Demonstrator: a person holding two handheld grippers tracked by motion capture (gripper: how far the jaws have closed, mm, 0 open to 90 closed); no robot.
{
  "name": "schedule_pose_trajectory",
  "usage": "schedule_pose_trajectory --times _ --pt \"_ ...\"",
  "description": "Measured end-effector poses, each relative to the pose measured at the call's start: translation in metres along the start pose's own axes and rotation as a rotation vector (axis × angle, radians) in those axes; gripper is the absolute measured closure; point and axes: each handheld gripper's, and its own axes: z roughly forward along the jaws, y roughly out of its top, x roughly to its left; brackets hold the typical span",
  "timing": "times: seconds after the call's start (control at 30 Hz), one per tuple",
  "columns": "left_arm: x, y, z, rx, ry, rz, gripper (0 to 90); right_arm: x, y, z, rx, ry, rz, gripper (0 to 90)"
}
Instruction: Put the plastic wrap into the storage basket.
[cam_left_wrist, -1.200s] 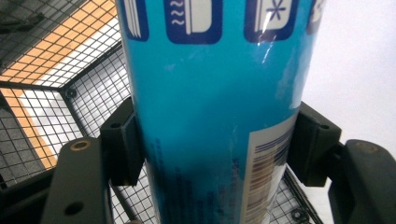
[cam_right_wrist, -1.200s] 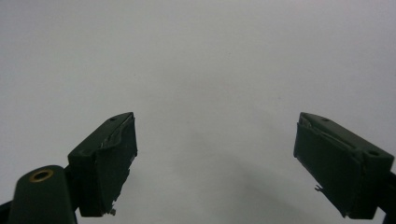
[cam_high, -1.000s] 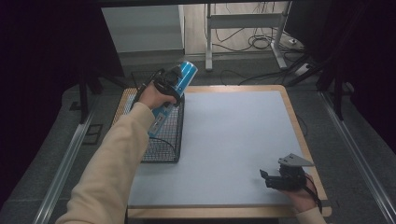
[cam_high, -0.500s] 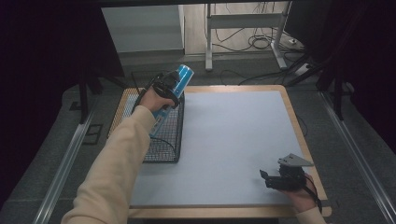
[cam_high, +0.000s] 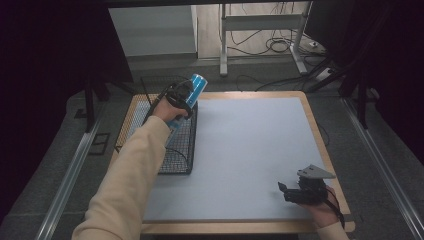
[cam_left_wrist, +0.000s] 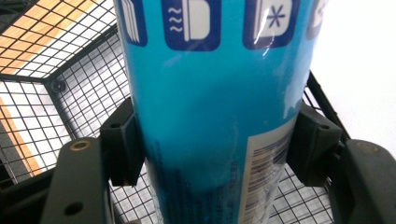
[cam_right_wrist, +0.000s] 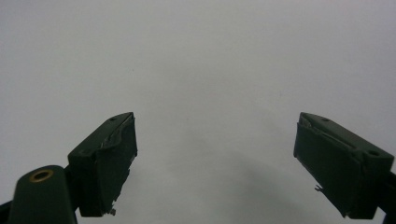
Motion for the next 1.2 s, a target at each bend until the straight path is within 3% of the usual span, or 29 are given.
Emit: schedule_pose_trajectory --times 0.3,0.53,0.57,0.6,0.63,0.7,0.8,0.9,1.13,1.2 --pt "0.005 -0.001 0.008 -0.011 0.029 -0.032 30.8 0.001 0.0 0.0 -0.002 0.001 -0.005 13.7" --pt "0.005 -0.003 0.006 -0.047 0.037 -0.025 28.8 0.0 0.0 -0.001 -0.004 0.003 -0.002 13.7" --pt "0.005 -0.003 0.002 -0.048 0.018 -0.048 23.3 0.001 0.001 -0.001 -0.005 0.003 -0.004 13.7" --pt "0.005 -0.003 0.002 -0.048 0.018 -0.048 21.5 0.001 0.001 -0.001 -0.005 0.003 -0.004 13.7" --pt "0.006 -0.005 -0.004 -0.059 -0.005 -0.081 19.6 0.001 0.001 -0.001 -0.006 0.003 -0.006 13.7" --pt "0.006 -0.008 -0.012 -0.089 -0.038 -0.103 17.3 0.001 0.001 -0.001 -0.007 0.002 -0.007 13.7" --pt "0.004 -0.013 -0.022 -0.122 -0.051 -0.105 15.3 0.001 0.001 -0.001 -0.007 0.002 -0.008 13.7" --pt "-0.007 -0.026 -0.039 -0.177 -0.085 -0.094 15.3 0.002 0.001 -0.002 -0.009 0.002 -0.01 13.7" --pt "-0.044 -0.051 -0.064 -0.263 -0.156 -0.001 15.7 0.004 0.002 -0.004 -0.013 -0.003 -0.013 13.7" --pt "-0.054 -0.06 -0.07 -0.289 -0.196 0.01 15.7 0.004 0.002 -0.004 -0.014 -0.004 -0.013 13.7"
